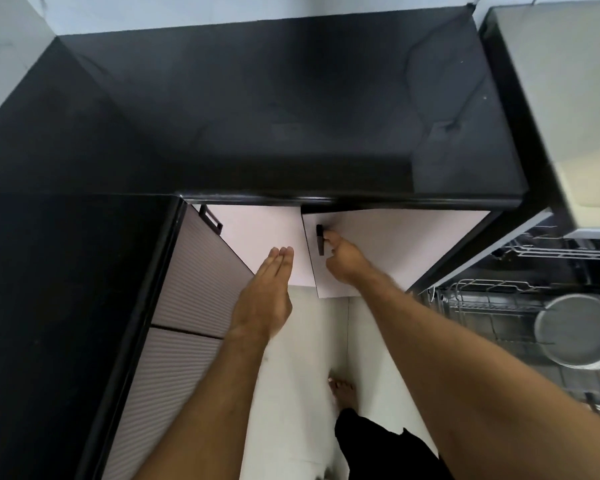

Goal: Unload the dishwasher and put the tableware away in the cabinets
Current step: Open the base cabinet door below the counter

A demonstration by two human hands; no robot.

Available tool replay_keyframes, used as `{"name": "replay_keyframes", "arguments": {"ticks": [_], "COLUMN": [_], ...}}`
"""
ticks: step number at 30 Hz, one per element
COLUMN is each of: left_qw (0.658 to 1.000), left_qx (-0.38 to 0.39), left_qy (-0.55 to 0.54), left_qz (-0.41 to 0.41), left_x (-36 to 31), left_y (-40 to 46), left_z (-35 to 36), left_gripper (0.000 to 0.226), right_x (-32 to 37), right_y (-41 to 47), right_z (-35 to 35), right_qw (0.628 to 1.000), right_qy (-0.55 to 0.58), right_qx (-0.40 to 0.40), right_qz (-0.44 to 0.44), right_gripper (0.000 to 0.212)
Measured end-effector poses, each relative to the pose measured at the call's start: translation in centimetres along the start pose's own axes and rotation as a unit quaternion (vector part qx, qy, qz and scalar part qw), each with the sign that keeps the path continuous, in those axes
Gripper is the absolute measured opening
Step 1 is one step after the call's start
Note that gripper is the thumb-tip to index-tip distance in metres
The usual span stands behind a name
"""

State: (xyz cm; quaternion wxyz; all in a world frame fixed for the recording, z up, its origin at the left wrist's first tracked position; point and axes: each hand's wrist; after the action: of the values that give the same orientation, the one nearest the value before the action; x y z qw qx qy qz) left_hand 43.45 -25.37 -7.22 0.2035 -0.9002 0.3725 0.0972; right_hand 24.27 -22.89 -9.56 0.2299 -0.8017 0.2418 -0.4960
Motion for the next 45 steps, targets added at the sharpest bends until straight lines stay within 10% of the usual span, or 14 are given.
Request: {"name": "replay_keyframes", "arguments": {"ticks": [21, 30, 45], "left_qw": [0.989, 0.983, 0.981], "left_qx": [-0.001, 0.025, 0.014], "left_qy": [0.039, 0.033, 0.052], "left_qz": [0.142, 0.18, 0.185], "left_x": [-10.0, -13.9, -20.5], "left_y": [-17.1, -18.0, -15.6], "left_z": [4.7, 7.1, 7.6], "left_gripper": [0.075, 0.076, 0.076], "right_x": [-14.7, -18.4, -23.2], "right_y": [-24.0, -28.7, -31.9], "right_z": [6.6, 3.8, -1.2], "right_qw": [0.974, 0.953, 0.953], "right_qy": [0.148, 0.069, 0.06], "right_qx": [-0.124, -0.262, -0.251], "right_qz": [0.122, 0.136, 0.157], "right_gripper": [0.106, 0.038, 0.037]}}
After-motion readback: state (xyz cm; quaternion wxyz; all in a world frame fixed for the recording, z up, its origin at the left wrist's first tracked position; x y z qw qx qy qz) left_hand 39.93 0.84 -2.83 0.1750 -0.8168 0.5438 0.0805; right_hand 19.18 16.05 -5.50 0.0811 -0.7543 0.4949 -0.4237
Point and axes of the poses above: each hand's wrist, its own y-axis towards the middle knuckle, its own z-axis out of the palm, x = y × z, and after that the axes turned 13 degrees about x, right-handed
